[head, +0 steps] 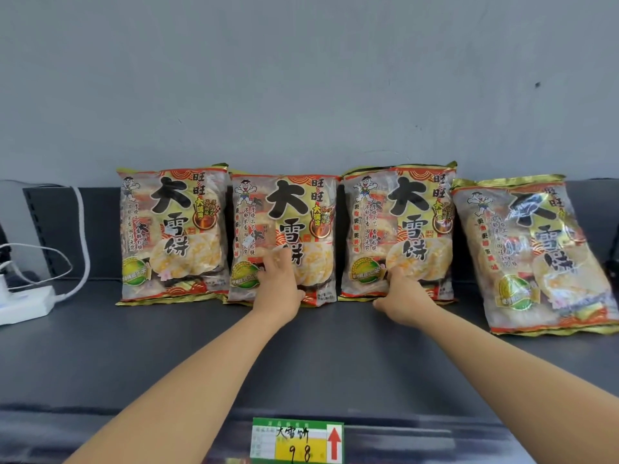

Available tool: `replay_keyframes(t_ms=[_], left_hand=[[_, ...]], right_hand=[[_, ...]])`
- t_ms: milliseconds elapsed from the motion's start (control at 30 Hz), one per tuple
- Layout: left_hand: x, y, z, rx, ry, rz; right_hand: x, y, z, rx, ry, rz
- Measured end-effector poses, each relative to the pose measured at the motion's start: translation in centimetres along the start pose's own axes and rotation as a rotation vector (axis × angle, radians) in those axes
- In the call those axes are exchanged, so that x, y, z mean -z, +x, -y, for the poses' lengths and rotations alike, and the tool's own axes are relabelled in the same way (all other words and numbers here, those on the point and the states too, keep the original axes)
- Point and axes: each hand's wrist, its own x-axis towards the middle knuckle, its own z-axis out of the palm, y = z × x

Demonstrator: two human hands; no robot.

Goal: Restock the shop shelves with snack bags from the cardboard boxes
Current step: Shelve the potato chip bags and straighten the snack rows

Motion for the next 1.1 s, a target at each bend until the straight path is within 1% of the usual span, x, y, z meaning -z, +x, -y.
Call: replay_keyframes(t_ms=[233,367,467,500,600,667,767,867,967,1033,1100], left_hand=[[0.3,0.4,0.3,-0.036,-0.028,0.066],[0.6,-0.4,-0.1,-0.041,-0.016,0.024],[0.9,-1.1,-0.7,-0.047,0.026,-0.004],[1.0,-1.2,-0.9,-0.053,0.036,-0.001],[1.4,-1.6,-1.8,-0.055,0.047,0.02],[1.5,-2.0,-3.1,-0.09,0.058,0.024],[0.9,-3.0,-6.7,-0.222,0.023,0.081],[-0.7,-3.9,-10.8,-0.348,-0.064,0.202],[-2.6,-4.2,-14.2,-0.394,-0.134,0.286],[-3.7,-4.2,-15.9,-0.406,-0.143,0.303],[-4.8,-4.1,-17.2,-0.411,-0.144,0.31]], right_hand=[[0.4,-0.7,0.3,0.017,-0.04,0.054],[1.3,-1.3,-0.3,0.035,-0.08,0.028],[2.2,-1.9,-1.1,-0.002,-0.093,-0.053],[2.5,-2.1,-1.4,-0.021,-0.099,-0.105],[4.1,-2.8,-2.9,-0.116,-0.155,-0.33],[5.5,-3.4,-4.3,-0.222,-0.18,-0.413],[6.7,-3.8,-6.9,-0.365,-0.167,-0.399],[7.3,-3.8,-8.8,-0.416,-0.094,-0.384],[9.3,-4.1,-10.8,-0.451,-0.122,-0.309],[10.7,-4.5,-12.3,-0.498,-0.198,-0.236],[11.6,-4.4,-13.6,-0.527,-0.186,-0.172]])
